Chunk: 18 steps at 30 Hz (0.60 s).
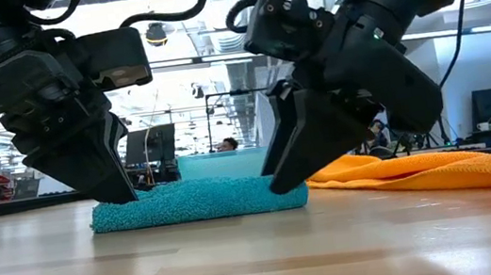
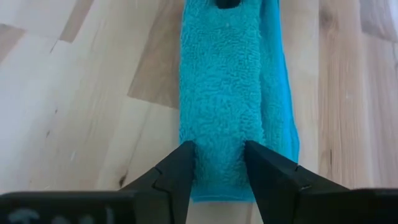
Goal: Roll microfiber towels into tight, uniform cylinder then place into a basket
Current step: Roll the blue microfiber cloth
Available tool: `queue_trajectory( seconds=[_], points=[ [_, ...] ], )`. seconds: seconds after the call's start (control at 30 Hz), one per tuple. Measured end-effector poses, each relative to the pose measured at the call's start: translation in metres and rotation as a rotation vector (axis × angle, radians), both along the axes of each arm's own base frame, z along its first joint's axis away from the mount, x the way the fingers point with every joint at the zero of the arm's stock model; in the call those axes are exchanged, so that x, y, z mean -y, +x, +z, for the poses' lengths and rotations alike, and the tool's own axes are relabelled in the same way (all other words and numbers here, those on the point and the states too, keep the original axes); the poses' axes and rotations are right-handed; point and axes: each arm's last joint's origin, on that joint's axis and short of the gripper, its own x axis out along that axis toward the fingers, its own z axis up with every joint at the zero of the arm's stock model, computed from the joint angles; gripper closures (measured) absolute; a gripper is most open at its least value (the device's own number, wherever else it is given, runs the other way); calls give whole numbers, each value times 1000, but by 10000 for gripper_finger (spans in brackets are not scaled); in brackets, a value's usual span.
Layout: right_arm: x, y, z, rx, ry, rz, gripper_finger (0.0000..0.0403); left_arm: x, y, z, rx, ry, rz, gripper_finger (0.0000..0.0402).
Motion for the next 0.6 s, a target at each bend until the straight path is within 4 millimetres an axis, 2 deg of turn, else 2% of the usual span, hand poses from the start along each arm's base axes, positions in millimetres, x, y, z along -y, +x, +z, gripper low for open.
queue_trajectory(
  seconds=[0.27, 0.5, 0.6],
  points=[
    [10, 3, -1, -28, 96, -76, 235, 0, 0, 0, 5, -13, 24, 381],
    [16, 9, -20, -64, 150, -84, 235, 0, 0, 1, 4, -21, 39, 381],
    [17, 10, -21, -62, 153, -78, 235, 0, 0, 1, 3, -21, 39, 381]
  ],
)
